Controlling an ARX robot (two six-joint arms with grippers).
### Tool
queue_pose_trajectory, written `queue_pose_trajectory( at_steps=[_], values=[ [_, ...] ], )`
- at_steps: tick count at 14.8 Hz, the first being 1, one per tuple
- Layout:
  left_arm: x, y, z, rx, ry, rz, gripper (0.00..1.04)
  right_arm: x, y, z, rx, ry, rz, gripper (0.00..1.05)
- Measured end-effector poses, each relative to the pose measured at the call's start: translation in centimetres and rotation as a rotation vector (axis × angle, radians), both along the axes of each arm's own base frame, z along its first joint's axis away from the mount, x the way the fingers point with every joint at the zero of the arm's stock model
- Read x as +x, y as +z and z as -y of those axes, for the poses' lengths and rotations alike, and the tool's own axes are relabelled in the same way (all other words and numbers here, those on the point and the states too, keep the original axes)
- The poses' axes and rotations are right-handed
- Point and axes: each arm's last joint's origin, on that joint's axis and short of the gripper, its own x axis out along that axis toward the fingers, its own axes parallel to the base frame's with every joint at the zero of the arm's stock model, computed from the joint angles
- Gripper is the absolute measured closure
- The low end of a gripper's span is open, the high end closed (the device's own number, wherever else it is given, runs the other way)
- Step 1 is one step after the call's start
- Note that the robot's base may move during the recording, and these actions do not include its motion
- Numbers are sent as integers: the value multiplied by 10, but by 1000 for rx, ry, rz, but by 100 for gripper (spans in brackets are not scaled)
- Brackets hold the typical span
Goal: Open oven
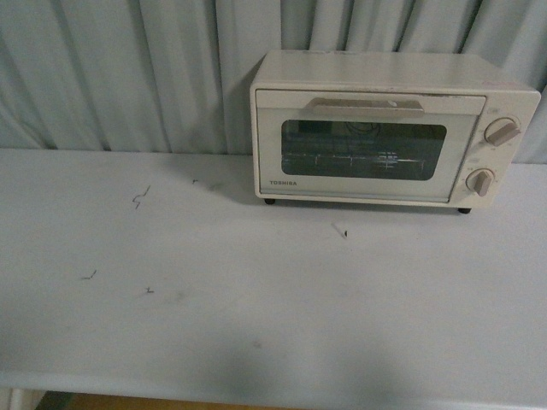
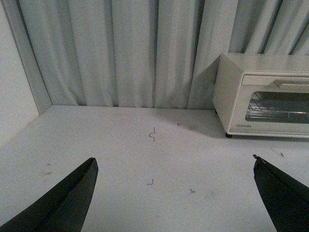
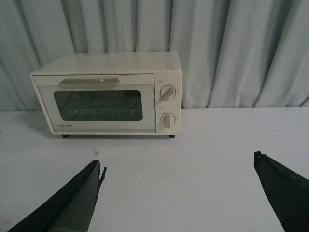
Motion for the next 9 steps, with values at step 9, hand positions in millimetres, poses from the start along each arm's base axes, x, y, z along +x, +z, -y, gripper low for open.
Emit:
queue_pose_trajectory(
  at_steps=[9],
  values=[
    [0,0,0,0,0,4,7,0,0,0,0,0,5,6]
  ],
)
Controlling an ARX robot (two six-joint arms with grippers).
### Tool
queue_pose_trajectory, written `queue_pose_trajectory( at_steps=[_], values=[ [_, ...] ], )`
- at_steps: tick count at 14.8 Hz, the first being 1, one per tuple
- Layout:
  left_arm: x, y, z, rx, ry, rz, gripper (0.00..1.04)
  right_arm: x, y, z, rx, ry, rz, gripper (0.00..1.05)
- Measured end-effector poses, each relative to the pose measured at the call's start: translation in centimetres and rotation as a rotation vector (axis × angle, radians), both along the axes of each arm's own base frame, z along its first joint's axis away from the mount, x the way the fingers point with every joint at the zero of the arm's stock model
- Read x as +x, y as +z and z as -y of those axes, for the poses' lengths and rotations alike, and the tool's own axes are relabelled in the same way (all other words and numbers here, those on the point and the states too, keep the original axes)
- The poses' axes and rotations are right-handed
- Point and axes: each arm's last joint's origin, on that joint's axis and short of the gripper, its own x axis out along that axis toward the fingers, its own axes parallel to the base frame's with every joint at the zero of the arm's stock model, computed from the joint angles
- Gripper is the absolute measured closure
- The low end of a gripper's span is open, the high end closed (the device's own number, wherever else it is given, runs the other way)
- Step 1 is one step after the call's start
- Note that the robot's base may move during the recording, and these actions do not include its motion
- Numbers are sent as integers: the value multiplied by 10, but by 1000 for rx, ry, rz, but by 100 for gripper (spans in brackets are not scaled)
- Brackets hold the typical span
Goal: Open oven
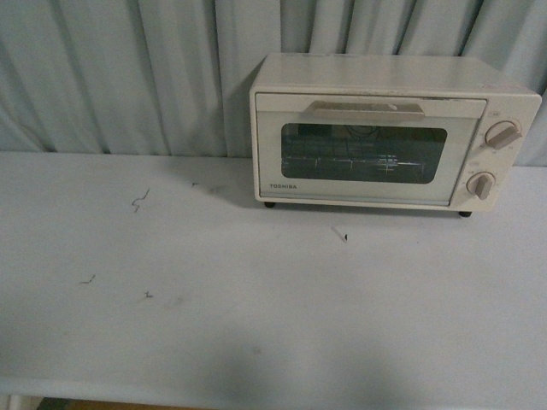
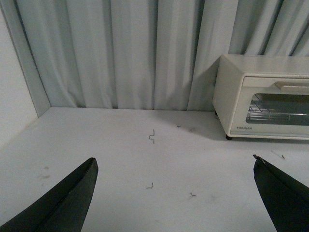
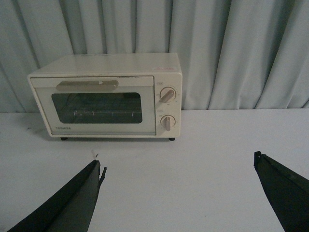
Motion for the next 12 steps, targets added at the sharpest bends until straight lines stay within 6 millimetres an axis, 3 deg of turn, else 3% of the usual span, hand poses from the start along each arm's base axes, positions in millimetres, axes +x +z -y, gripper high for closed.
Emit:
queue_pose_trajectory(
  at_steps=[12],
  values=[
    [0,0,0,0,0,-4,7,0,0,0,0,0,-4,6]
  ],
)
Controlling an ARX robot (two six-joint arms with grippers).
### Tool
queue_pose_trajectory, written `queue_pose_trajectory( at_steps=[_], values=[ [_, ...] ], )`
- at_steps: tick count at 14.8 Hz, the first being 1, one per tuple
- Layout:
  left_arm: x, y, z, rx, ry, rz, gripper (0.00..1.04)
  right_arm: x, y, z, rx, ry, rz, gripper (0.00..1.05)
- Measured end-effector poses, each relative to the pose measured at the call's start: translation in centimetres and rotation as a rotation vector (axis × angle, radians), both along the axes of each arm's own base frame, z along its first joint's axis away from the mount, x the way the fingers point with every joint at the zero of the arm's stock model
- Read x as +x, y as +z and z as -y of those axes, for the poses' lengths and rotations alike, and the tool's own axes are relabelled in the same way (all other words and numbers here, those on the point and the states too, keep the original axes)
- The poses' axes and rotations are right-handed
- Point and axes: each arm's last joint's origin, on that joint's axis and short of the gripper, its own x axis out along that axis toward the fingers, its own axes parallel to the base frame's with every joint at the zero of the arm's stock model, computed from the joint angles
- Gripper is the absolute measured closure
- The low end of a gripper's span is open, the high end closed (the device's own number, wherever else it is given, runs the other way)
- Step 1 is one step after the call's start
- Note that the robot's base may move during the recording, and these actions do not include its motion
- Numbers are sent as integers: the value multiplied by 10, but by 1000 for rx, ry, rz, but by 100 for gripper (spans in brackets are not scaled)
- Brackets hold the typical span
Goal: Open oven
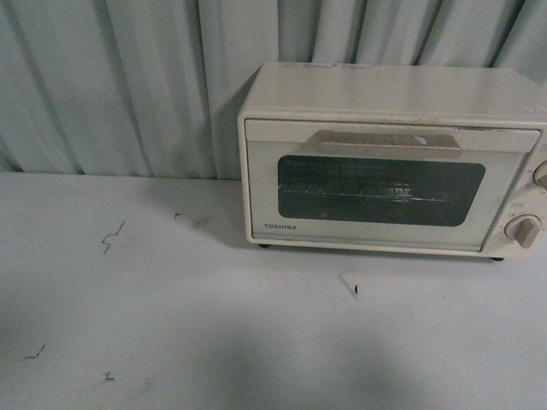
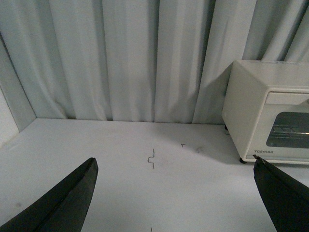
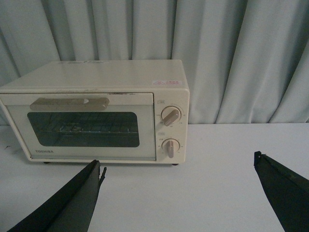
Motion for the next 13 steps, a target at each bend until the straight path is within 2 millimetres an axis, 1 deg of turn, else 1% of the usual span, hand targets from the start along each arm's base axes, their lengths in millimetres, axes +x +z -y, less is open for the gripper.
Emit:
queue_pose_trajectory(
  at_steps=[1,2,3,4,6,8,9,10,11,13],
  values=[
    [0,-2,0,-22,-18,-39,7,0,0,0,0,0,1,6],
    [2,-1,5,-197,-164,-298,7,0,0,0,0,1,2,6],
    [11,-2,21,-397,-265,-461,7,0,0,0,0,1,0,6],
    [18,-10,39,-570,-281,-562,7,0,0,0,0,0,0,6],
    [35,-27,71,-853,-191,-693,7,0,0,0,0,0,0,6],
    [51,-48,98,-987,-134,-804,7,0,0,0,0,0,0,6],
    [62,-51,111,-1050,-131,-810,7,0,0,0,0,0,0,6],
    [74,-54,124,-1090,-137,-810,7,0,0,0,0,0,0,6],
    [87,-63,138,-1117,-131,-823,7,0,0,0,0,0,0,6],
    [102,-85,155,-1130,-95,-868,7,0,0,0,0,0,0,6]
  ],
)
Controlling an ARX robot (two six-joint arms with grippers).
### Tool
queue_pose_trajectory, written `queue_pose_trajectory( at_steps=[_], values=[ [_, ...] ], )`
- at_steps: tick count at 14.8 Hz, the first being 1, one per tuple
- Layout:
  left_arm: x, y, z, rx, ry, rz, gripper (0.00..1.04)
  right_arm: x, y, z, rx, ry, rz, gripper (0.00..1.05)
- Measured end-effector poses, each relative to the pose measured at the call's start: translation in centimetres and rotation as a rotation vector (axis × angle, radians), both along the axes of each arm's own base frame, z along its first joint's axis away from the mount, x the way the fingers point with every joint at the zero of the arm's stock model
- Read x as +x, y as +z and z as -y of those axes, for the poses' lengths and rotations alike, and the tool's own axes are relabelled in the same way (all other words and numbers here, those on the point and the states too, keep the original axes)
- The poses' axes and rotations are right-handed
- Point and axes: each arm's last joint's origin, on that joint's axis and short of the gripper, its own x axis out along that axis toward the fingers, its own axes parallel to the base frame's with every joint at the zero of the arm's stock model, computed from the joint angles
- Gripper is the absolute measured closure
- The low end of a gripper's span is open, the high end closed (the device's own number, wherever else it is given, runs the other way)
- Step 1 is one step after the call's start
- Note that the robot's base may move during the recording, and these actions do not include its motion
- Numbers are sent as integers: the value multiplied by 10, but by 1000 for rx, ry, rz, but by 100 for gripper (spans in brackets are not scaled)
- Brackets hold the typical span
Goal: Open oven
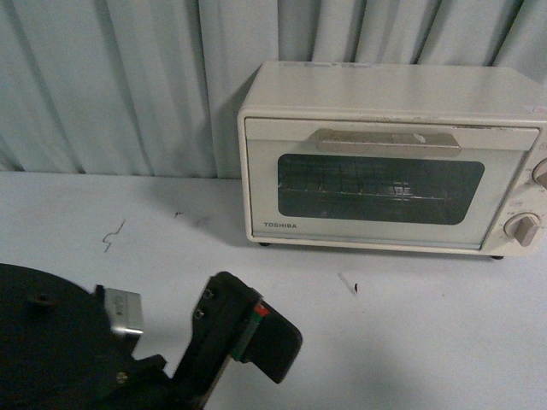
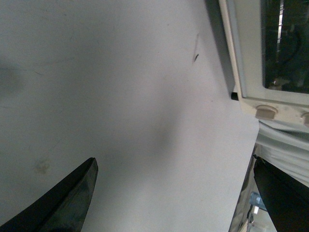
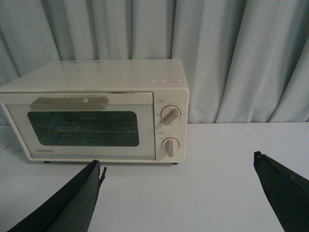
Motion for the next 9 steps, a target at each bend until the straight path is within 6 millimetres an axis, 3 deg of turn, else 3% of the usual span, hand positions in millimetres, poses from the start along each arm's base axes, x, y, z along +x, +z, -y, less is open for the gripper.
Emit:
queue_pose_trajectory(
  at_steps=[4,9],
  values=[
    [34,-30,29,-28,39,-50,7,0,0,0,0,0,0,6],
    [82,-35,42,-130,152,-40,7,0,0,0,0,0,0,6]
  ],
)
